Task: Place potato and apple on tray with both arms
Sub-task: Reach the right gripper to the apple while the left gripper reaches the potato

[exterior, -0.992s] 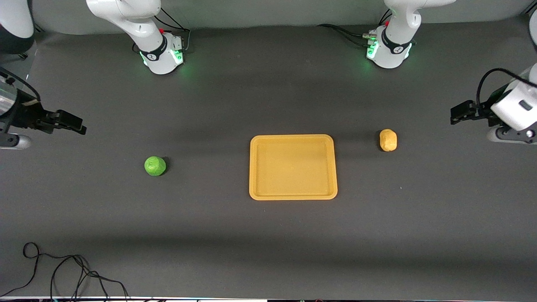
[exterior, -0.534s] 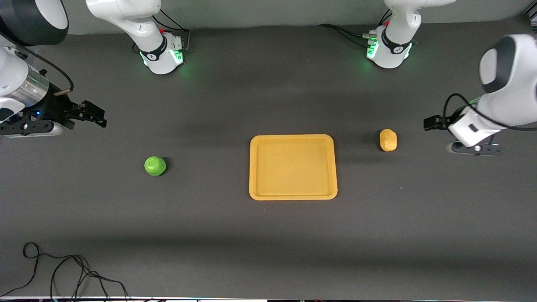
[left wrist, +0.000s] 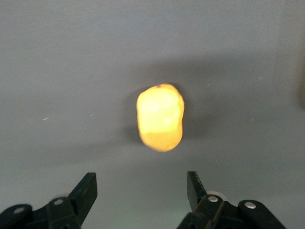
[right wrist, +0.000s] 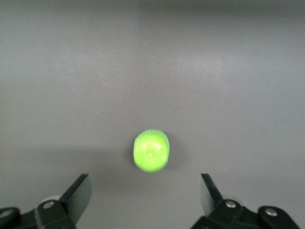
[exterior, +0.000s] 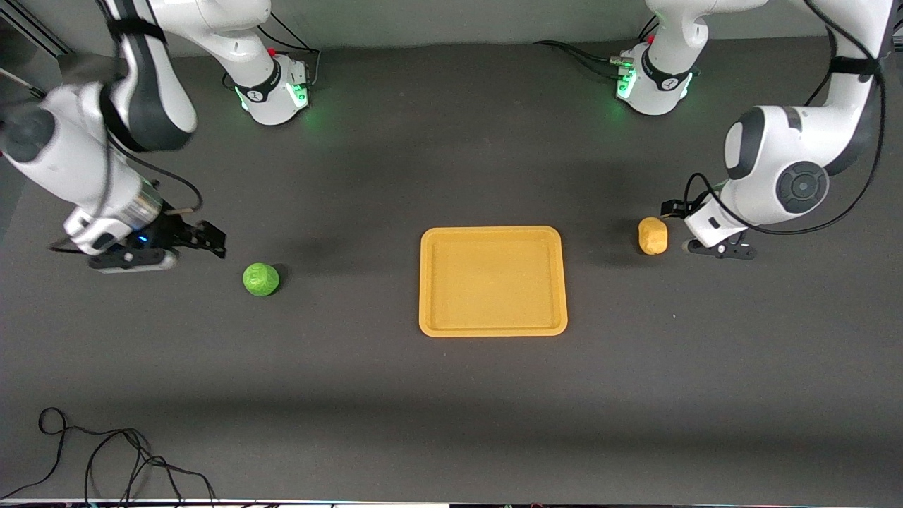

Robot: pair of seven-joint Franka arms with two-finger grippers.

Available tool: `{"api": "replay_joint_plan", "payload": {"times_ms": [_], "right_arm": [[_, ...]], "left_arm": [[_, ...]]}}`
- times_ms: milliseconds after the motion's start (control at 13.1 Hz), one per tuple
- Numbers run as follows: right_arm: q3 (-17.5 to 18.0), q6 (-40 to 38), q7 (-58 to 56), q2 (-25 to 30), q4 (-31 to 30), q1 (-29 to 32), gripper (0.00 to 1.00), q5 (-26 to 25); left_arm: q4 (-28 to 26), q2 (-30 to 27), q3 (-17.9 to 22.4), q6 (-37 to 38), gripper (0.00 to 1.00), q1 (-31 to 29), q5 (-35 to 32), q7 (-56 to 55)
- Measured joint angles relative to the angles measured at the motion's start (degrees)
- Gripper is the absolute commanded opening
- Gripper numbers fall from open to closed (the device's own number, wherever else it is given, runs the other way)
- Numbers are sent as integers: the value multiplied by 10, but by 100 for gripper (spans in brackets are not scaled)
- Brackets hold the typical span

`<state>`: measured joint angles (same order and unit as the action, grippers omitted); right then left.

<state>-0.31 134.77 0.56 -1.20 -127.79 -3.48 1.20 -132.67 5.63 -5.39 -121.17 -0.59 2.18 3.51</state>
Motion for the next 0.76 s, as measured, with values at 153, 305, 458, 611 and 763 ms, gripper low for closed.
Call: {"api": "replay_joint_plan", "payload": {"times_ms": [153,305,458,611,763], "right_arm": [[0,78,0,-63,-13,-5,100,0],[0,144,0,-117,-15,-10,100,0],[0,191,0,-156,-20,-12,100,0],[0,207,0,-181,-21,-12,100,0],[0,207,0,-196,-24,-12,100,0]], "left_arm": [[-9,41,0,-52,94,1,5,6],[-9,90,0,-108,91,2,6,11],[-8,119,-2,-130,61,2,18,12],[-5,122,-6,-132,31,4,37,13],[7,119,-7,-114,7,3,41,22]]}}
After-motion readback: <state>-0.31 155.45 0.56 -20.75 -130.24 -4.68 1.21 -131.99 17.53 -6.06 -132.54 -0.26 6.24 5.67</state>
